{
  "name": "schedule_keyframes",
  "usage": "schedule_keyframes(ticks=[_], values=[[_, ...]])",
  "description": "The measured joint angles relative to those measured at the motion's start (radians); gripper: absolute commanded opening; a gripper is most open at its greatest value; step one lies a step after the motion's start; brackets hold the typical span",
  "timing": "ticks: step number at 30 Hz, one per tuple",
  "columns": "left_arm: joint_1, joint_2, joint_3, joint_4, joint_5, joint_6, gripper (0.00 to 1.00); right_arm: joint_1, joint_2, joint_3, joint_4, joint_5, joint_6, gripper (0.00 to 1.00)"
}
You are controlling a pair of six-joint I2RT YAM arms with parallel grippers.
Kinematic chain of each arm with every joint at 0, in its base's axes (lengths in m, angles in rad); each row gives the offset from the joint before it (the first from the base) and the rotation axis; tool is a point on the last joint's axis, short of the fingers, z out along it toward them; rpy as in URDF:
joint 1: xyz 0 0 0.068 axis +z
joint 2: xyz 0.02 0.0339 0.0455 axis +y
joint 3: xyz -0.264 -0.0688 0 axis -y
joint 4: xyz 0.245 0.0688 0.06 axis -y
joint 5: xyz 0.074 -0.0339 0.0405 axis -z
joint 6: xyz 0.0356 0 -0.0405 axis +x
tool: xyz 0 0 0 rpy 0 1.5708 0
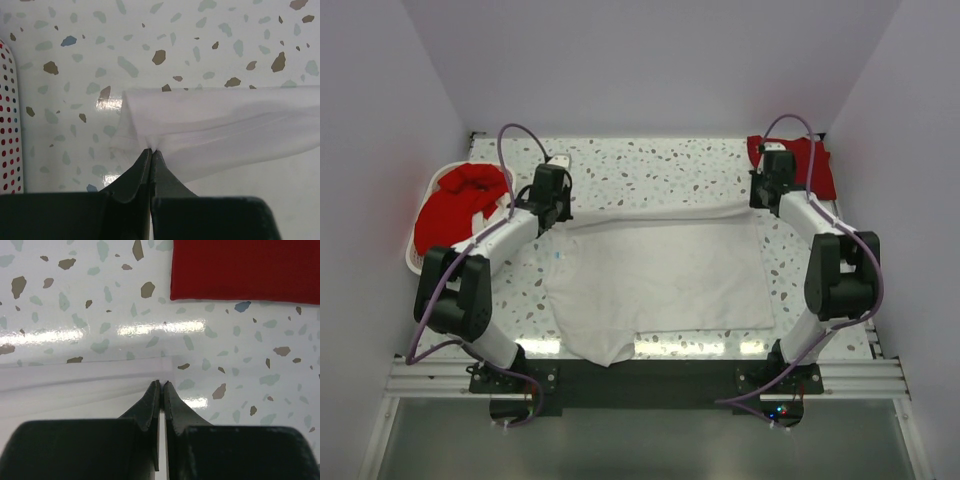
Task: Fold and stack the t-shirts
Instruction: Fold the tshirt
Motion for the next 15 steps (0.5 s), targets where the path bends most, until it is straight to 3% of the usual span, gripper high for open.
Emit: schedule_keyframes(ticks=[15], values=[[0.0, 0.0, -0.008, -0.013, 0.018, -0.024, 0.0, 0.0, -0.022, -0.053, 0.002, 0.028, 0.011, 0.0]])
